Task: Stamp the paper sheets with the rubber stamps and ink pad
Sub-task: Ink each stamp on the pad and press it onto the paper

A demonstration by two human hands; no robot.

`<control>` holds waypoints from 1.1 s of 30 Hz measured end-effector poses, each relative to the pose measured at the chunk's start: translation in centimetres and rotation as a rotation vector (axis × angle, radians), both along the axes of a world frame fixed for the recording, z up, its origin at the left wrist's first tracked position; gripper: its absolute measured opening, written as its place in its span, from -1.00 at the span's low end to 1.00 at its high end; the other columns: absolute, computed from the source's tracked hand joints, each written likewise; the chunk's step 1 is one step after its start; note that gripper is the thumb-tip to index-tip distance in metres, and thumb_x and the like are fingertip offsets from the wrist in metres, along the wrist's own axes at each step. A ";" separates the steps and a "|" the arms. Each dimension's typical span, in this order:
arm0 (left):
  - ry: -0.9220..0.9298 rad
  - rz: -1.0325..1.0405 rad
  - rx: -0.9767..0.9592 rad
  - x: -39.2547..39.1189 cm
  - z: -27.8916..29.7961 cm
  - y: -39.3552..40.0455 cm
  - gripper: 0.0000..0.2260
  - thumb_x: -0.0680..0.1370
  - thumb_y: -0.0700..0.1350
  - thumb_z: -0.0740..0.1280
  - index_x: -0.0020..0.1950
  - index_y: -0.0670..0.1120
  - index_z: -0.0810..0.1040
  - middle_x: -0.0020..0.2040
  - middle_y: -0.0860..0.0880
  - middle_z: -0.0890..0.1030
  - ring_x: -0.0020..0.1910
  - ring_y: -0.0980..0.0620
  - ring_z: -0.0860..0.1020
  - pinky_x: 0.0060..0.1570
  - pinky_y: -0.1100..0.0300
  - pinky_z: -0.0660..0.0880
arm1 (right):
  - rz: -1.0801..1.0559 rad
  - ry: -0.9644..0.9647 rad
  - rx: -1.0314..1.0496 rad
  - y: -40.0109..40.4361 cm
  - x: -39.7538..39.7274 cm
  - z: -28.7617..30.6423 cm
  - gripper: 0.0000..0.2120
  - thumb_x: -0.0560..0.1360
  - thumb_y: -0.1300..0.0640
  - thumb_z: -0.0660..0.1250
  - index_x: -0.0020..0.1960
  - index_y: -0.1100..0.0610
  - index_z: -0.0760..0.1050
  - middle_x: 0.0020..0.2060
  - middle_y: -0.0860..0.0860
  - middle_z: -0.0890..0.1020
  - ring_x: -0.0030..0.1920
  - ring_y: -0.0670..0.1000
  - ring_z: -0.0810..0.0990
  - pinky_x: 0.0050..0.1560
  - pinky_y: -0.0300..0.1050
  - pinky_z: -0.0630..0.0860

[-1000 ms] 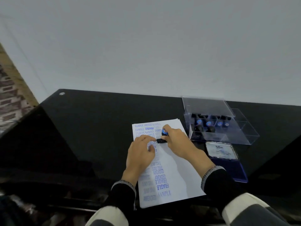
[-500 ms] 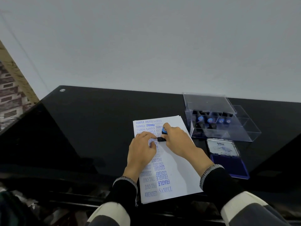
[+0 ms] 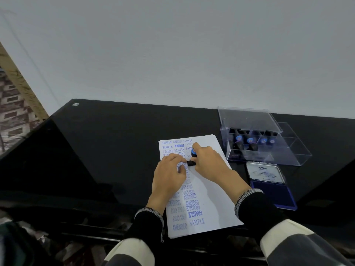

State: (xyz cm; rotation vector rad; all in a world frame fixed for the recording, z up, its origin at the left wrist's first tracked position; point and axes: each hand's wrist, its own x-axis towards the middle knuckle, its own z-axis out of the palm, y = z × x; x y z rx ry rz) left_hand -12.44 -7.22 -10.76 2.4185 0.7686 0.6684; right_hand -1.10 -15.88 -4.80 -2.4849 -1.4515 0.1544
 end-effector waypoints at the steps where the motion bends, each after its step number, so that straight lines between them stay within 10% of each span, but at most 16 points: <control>1: 0.000 -0.002 -0.001 0.0 0.0 0.0 -0.80 0.55 -0.11 0.26 0.14 0.03 0.58 0.11 0.18 0.53 0.07 0.21 0.44 0.05 0.34 0.30 | 0.005 0.000 0.001 0.1 0.1 0.1 -0.71 0.53 0.15 0.29 0.20 0.15 0.31 -0.04 0.12 0.56 -0.23 0.05 0.43 -0.37 -0.26 0.29; 15: -0.016 0.026 -0.006 -0.1 -0.2 -0.2 -0.76 0.56 -0.10 0.26 0.21 0.01 0.55 0.18 0.15 0.52 0.18 0.20 0.43 0.17 0.38 0.25 | -0.040 0.044 0.104 -0.1 -0.5 -1.1 -0.72 0.49 0.23 0.32 0.14 0.16 0.32 -0.04 0.10 0.55 -0.19 0.00 0.41 -0.23 -0.20 0.36; 20: 0.127 0.195 0.092 0.1 -0.4 -0.3 -0.58 0.58 0.06 0.20 0.41 -0.05 0.40 0.46 0.01 0.35 0.53 0.00 0.10 0.45 -0.02 -0.30 | -0.039 0.089 0.081 0.5 0.1 -0.6 -0.73 0.49 0.21 0.33 0.14 0.17 0.33 -0.03 0.12 0.57 -0.18 0.04 0.48 -0.18 -0.09 0.50; 27: 0.380 0.448 0.034 0.6 0.0 -0.6 -0.22 0.54 0.29 0.08 0.56 -0.23 0.02 0.57 -0.22 -0.02 0.53 -0.26 -0.21 0.40 -0.32 -0.23 | -0.055 0.022 0.152 -0.5 -0.7 -2.0 -0.68 0.49 0.28 0.30 0.20 0.14 0.30 -0.04 0.04 0.50 -0.16 -0.03 0.36 -0.30 -0.32 0.24; 33: 0.371 0.453 0.004 0.6 0.1 -0.4 -0.27 0.54 0.30 0.11 0.54 -0.17 0.13 0.57 -0.14 0.06 0.53 -0.28 -0.14 0.39 -0.34 -0.23 | -0.030 0.060 0.135 0.2 0.0 -1.6 -0.71 0.48 0.26 0.32 0.15 0.16 0.31 -0.03 0.08 0.55 -0.18 0.00 0.41 -0.29 -0.26 0.31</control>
